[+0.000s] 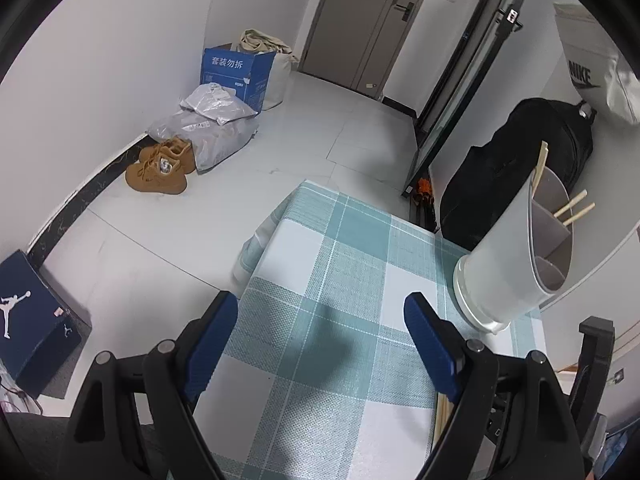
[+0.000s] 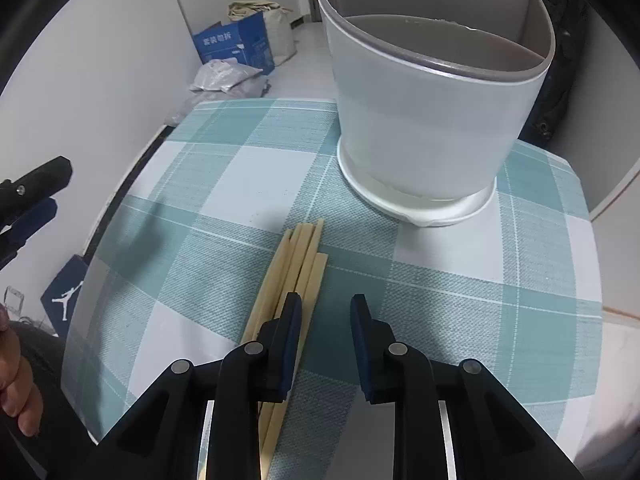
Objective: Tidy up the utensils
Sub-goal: 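Lower the right tool onto the pile and close on one chopstick, then close the left tool on a chopstick while the right tool holds its chopstick raised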
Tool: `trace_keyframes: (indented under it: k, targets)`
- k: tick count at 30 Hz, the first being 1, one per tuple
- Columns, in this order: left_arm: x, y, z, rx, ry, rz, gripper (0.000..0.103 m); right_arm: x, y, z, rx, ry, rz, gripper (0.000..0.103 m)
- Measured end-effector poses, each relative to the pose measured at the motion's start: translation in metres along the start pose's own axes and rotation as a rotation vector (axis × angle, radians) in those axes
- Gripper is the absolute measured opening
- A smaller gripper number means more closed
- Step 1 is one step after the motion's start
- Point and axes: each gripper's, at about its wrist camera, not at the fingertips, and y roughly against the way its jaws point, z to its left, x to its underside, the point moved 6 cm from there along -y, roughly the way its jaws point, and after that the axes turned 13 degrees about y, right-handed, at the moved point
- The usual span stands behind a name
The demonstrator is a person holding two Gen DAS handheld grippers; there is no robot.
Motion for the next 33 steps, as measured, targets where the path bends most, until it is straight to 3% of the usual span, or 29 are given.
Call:
trace_keyframes:
  k: [9,18,23,26,33]
  targets:
    - [-0.005,0.001,0.0,-0.037,0.0,-0.008,0.082,-0.008,-0.008,0.001,0.064,0.038,0.08,0.018]
    - [-0.009,-0.007,0.014,-0.055,0.053,0.021,0.082,-0.025,-0.018,0.004,0.078,0.045,0.088,0.018]
    - [-0.004,-0.011,0.009,-0.063,0.022,0.047,0.082,-0.033,-0.022,0.004,0.068,0.037,0.059,0.017]
    - [0.002,-0.014,0.007,-0.066,-0.007,0.071,0.082,-0.031,-0.022,0.0,0.073,0.017,0.045,0.007]
    - [0.035,-0.027,-0.008,-0.038,-0.089,0.226,0.082,-0.02,0.001,-0.02,-0.022,-0.114,-0.04,0.006]
